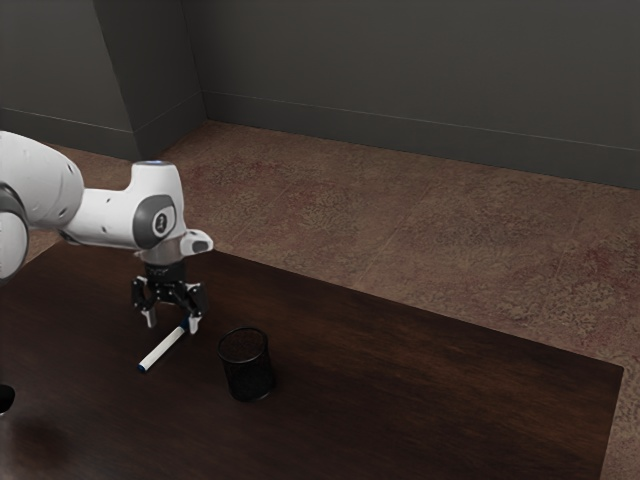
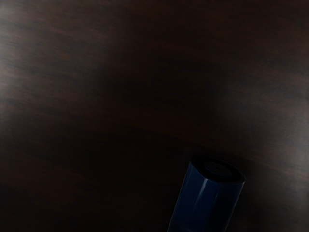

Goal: Put the marker into the pen holder.

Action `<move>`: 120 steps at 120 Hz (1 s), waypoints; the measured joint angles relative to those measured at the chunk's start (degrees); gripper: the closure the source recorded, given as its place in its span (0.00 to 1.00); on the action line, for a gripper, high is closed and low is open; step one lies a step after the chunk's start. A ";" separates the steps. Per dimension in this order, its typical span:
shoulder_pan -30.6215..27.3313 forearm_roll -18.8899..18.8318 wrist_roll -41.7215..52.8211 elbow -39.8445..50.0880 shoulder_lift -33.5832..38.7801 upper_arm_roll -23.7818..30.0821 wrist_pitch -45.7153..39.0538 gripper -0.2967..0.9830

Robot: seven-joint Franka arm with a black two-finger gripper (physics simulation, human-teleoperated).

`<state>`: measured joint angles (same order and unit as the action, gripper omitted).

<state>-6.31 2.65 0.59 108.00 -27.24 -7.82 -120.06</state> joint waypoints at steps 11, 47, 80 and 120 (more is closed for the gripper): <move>0.01 0.41 1.33 -0.22 0.00 -0.04 -0.21 0.24; 0.15 1.02 4.50 -0.06 0.44 -0.05 -0.42 0.55; 0.24 0.74 6.16 0.19 0.51 -0.02 -0.47 0.76; 0.62 -0.67 6.55 0.22 1.73 0.12 -1.01 0.84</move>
<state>-5.69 1.98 7.14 108.22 -25.51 -7.70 -121.07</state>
